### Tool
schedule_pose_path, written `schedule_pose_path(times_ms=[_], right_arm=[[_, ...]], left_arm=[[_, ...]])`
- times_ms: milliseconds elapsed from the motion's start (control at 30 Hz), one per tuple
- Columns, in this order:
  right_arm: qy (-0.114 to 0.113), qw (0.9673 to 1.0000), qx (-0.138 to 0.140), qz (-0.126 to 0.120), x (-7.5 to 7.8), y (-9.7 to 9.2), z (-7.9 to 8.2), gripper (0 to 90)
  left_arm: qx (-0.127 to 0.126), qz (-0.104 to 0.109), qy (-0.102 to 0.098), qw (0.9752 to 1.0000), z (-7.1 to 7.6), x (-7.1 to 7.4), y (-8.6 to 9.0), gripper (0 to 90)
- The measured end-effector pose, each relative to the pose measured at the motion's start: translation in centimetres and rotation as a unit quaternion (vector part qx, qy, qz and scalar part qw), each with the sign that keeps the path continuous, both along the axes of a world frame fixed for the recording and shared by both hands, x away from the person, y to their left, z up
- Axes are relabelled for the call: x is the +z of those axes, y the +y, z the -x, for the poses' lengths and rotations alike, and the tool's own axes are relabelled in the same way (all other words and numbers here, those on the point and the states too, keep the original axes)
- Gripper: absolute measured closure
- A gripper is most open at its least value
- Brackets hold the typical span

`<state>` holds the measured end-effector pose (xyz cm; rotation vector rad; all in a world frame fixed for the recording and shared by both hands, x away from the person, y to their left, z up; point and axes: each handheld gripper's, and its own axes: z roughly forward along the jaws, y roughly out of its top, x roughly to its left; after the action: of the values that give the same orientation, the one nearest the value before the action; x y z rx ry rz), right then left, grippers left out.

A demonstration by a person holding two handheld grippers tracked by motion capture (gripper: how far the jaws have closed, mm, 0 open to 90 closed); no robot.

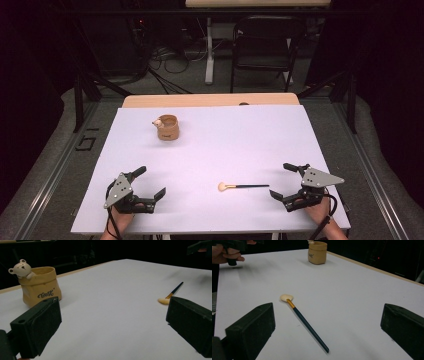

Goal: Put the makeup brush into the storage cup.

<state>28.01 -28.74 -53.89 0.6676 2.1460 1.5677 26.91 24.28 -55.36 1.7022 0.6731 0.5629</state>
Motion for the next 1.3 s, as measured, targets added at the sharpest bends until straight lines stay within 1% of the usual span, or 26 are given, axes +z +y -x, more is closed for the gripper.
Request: schedule_pose_path(times_ms=[133, 167, 233, 267, 300, 333, 433, 500, 533, 567, 733, 800, 900, 967, 1033, 1133, 1233, 1267, 1300], right_arm=[[0.002, 1.0, -0.002, 0.005, 0.0, 0.0, -0.1, 0.0], [0.002, 1.0, -0.001, 0.004, 0.0, 0.1, -0.1, 0.0], [0.005, 0.9999, -0.001, 0.012, 0.0, 0.0, -0.1, 0.0], [0.004, 1.0, -0.003, 0.009, 0.0, 0.1, -0.1, 0.0], [0.009, 0.9999, -0.004, 0.013, 0.1, 0.0, -0.2, 0.0], [0.009, 0.9999, -0.003, 0.012, 0.1, 0.1, -0.3, 0.0], [0.015, 0.9996, -0.006, 0.021, 0.1, 0.4, -0.5, 0.0], [0.026, 0.9991, -0.005, 0.032, 0.2, 0.6, -0.7, 0.0], [0.03, 0.9987, -0.013, 0.04, 0.3, 0.7, -0.7, 0.0], [0.032, 0.9985, -0.014, 0.043, 0.3, 0.7, -0.8, 0.0], [0.043, 0.9972, 0.0, 0.062, 0.8, 0.9, -1.8, 0.0], [0.047, 0.9961, 0.013, 0.073, 1.1, 1.2, -2.2, 0.0], [0.051, 0.994, 0.024, 0.094, 1.5, 1.7, -2.9, 0.0], [0.057, 0.9917, 0.032, 0.111, 1.8, 2.0, -3.3, 0.0], [0.068, 0.9882, 0.04, 0.131, 2.3, 2.3, -3.9, 0.0], [0.082, 0.9839, 0.052, 0.15, 2.8, 2.6, -4.5, 0.0], [0.095, 0.9776, 0.067, 0.176, 3.4, 3.1, -5.1, 0.0], [0.097, 0.9764, 0.068, 0.181, 3.5, 3.3, -5.2, 0.0], [0.103, 0.9735, 0.074, 0.19, 3.7, 3.5, -5.4, 0.0]], left_arm=[[-0.003, 0.001, 0.003, 1.0, -0.1, 0.0, 0.0, 0.0], [-0.005, 0.002, 0.004, 1.0, -0.1, -0.1, 0.0, 0.0], [-0.006, 0.003, 0.003, 1.0, -0.2, -0.1, -0.1, 0.0], [-0.008, 0.004, 0.003, 1.0, -0.2, -0.1, -0.1, 0.0], [-0.01, 0.004, 0.004, 0.9999, -0.2, -0.1, -0.1, 0.0], [-0.009, 0.005, 0.005, 0.9999, -0.1, -0.1, -0.1, 0.0], [-0.006, 0.009, 0.003, 0.9999, -0.1, 0.0, 0.0, 0.0], [-0.007, 0.008, 0.002, 0.9999, 0.0, 0.0, 0.0, 0.0], [-0.007, 0.008, 0.003, 0.9999, 0.0, 0.0, 0.0, 0.0], [-0.004, 0.008, 0.003, 1.0, 0.0, 0.0, 0.0, 0.0], [-0.001, 0.01, 0.004, 0.9999, 0.0, 0.0, 0.1, 0.0], [-0.003, 0.009, 0.003, 0.9999, 0.0, 0.0, 0.1, 0.0], [-0.003, 0.009, 0.004, 0.9999, 0.0, 0.0, 0.1, 0.0], [-0.003, 0.009, 0.004, 0.9999, 0.0, 0.0, 0.1, 0.0], [-0.003, 0.008, 0.004, 0.9999, 0.0, 0.0, 0.1, 0.0], [-0.004, 0.008, 0.006, 0.9999, 0.0, 0.0, 0.1, 0.0], [-0.005, 0.008, 0.006, 0.9999, 0.0, 0.0, 0.0, 0.0], [-0.005, 0.008, 0.006, 0.9999, 0.0, 0.0, 0.0, 0.0], [-0.005, 0.008, 0.006, 0.9999, 0.0, 0.0, 0.0, 0.0]])
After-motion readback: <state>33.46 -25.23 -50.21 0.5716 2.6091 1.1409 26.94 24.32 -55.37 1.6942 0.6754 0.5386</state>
